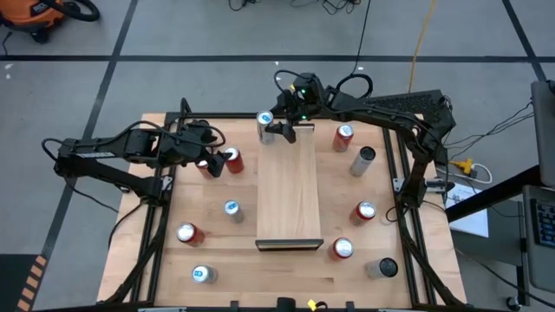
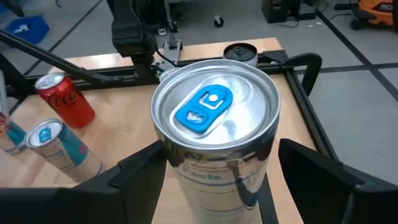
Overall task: Place canned beverage on shelf
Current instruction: Put the top right blue soda can on the shelf
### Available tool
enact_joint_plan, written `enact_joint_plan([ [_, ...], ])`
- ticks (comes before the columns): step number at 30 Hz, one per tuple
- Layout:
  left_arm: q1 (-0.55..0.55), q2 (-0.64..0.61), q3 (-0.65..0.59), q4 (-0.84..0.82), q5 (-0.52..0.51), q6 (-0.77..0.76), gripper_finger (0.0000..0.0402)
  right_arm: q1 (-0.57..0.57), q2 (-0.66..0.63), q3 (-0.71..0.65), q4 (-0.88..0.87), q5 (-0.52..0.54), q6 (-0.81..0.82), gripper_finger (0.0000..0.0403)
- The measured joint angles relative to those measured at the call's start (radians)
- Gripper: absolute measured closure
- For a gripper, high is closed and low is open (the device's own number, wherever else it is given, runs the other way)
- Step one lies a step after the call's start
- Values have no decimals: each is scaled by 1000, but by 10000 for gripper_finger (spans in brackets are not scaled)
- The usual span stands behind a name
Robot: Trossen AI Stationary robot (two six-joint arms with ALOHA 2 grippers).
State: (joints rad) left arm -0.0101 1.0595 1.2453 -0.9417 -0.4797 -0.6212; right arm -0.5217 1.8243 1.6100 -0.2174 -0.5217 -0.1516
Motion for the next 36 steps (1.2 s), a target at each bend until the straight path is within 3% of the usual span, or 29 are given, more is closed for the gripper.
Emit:
enact_joint_plan([
  [17,0,0,0,0,0,0,27,-3,-11,0,-66,3,-22,148],
  [36,0,0,0,0,0,6,27,-14,-30,0,-154,-3,-44,149],
])
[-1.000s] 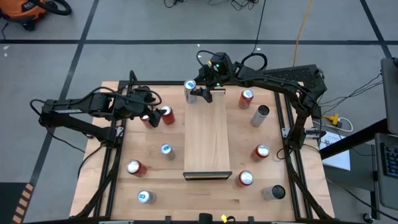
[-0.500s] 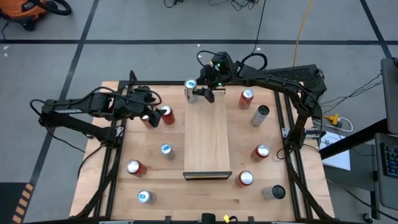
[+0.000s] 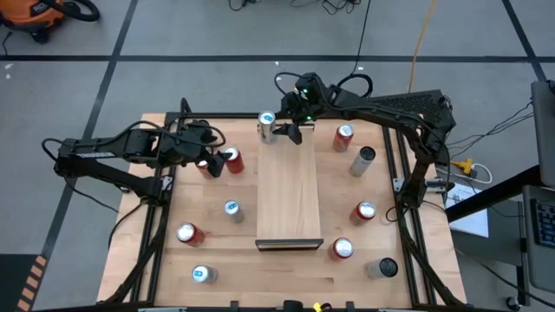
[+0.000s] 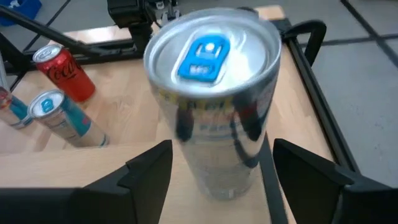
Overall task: Place canned beverage on shelf
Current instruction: Put the top right blue soda can on the shelf, then put the top blue soda can on the shelf aligned with the other blue soda can
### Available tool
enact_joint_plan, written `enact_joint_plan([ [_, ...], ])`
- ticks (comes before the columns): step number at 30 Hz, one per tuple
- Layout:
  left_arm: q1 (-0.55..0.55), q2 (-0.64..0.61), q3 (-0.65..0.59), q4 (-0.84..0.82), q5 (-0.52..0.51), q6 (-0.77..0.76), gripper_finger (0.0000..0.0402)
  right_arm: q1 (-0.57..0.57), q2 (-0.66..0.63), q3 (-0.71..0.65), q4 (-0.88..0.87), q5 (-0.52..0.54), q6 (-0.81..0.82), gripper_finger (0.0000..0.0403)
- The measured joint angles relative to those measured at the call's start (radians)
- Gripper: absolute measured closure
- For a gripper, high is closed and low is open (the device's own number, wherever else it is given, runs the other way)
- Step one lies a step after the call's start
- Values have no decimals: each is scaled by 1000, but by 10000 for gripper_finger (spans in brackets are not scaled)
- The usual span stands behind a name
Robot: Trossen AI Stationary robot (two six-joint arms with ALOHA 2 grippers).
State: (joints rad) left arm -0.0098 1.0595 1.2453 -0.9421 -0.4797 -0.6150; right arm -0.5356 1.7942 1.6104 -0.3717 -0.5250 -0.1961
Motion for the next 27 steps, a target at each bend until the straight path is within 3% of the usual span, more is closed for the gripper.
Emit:
enact_joint_plan([
  [18,0,0,0,0,0,11,27,4,-123,0,-206,32,28,149],
  [27,0,0,0,0,0,11,27,46,-198,0,-328,26,305,149],
])
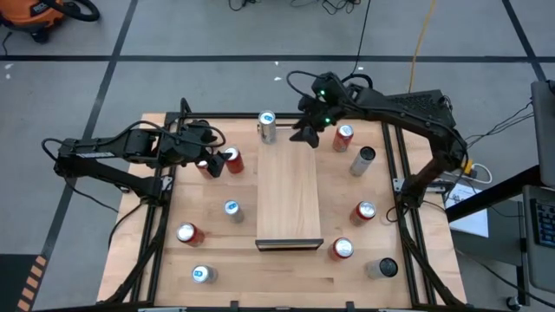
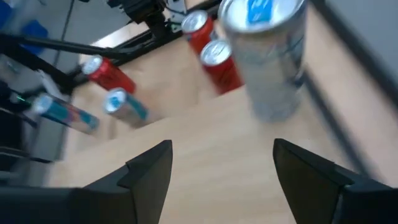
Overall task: Place canned beverage on shelf
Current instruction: Put the top blue soda can on the shelf aligned with the other blue soda can
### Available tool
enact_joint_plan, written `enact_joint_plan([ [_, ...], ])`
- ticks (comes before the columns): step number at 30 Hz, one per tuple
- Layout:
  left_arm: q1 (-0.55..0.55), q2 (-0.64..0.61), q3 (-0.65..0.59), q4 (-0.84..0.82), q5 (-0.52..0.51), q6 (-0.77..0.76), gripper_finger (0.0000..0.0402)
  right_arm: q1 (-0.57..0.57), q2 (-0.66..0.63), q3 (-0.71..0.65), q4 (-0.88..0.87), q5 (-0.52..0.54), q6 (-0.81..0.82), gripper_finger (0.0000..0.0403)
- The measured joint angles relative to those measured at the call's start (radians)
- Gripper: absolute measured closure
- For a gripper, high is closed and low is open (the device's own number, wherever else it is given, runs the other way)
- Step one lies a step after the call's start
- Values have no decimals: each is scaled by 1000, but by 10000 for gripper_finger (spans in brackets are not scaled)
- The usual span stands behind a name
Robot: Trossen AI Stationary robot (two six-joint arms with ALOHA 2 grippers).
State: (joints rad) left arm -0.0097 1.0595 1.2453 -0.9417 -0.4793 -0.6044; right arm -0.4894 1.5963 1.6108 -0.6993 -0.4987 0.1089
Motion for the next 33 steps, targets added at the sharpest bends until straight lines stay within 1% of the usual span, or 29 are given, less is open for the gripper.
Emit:
enact_joint_plan([
  [3,0,0,0,0,0,-15,27,28,-22,0,-66,0,66,149],
  [10,0,1,0,-1,1,-17,27,122,-63,0,-213,0,92,149],
  [14,-11,1,0,-1,55,-45,27,171,-70,0,-297,3,109,149],
  [17,-43,1,0,-1,89,-94,27,206,-68,0,-342,5,139,149],
  [20,-92,10,0,0,104,-139,27,241,-70,0,-345,6,146,149],
  [23,-143,23,0,4,105,-173,27,272,-69,0,-333,30,165,149],
  [31,-250,112,0,10,114,-162,27,309,-110,0,-308,32,186,149],
  [33,-258,138,0,10,146,-144,27,318,-134,0,-315,34,185,149],
])
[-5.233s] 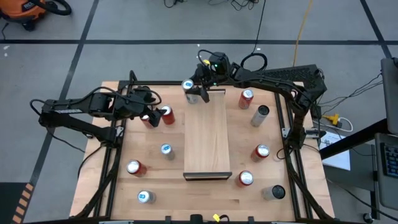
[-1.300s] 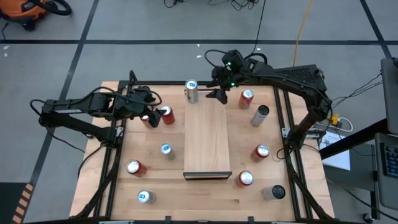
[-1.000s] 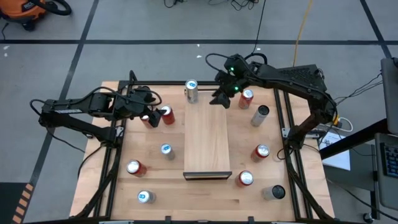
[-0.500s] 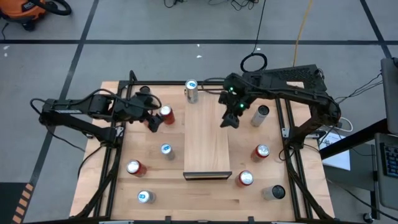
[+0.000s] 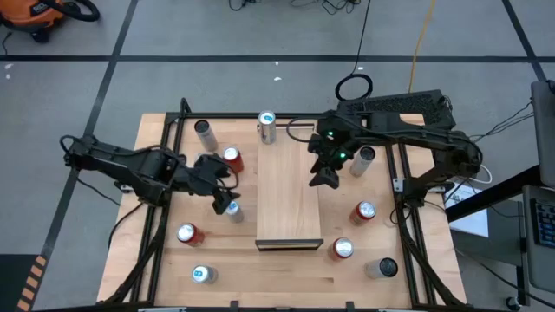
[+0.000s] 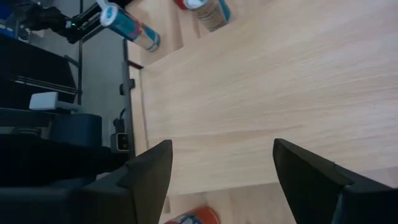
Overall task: Place canned beverage on shelf
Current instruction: Put the top blue soda can on the shelf aligned with the other blue soda can
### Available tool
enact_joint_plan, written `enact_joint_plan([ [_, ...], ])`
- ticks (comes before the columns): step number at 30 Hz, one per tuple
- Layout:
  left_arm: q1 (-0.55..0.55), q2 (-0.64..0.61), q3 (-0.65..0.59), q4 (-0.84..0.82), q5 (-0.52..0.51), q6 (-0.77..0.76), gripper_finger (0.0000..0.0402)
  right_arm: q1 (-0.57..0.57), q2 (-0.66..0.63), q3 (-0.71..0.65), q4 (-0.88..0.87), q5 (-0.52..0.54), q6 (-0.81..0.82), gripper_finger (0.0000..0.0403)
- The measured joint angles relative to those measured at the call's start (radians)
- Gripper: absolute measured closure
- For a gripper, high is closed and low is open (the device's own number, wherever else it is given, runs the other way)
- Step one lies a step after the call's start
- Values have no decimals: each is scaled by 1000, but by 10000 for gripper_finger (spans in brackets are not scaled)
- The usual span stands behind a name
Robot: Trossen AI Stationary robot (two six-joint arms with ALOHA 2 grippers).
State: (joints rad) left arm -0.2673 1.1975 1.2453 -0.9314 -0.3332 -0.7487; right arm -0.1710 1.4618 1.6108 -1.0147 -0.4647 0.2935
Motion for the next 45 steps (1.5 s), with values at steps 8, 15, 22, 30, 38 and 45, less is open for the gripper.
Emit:
enact_joint_plan([
  [8,-3,89,0,-15,153,-33,27,22,-123,0,-16,111,-51,149],
  [15,13,101,0,-58,203,-171,27,25,-216,0,-17,128,-104,149],
  [22,-13,101,0,-85,206,-405,27,25,-259,0,-45,125,-149,149],
  [30,-10,109,1,-252,202,-577,27,29,-271,0,-70,126,-147,149],
  [38,-7,123,2,-282,199,-629,27,29,-255,0,-66,190,-113,149],
  [45,-7,126,2,-246,184,-633,27,29,-247,0,-65,202,-12,149],
])
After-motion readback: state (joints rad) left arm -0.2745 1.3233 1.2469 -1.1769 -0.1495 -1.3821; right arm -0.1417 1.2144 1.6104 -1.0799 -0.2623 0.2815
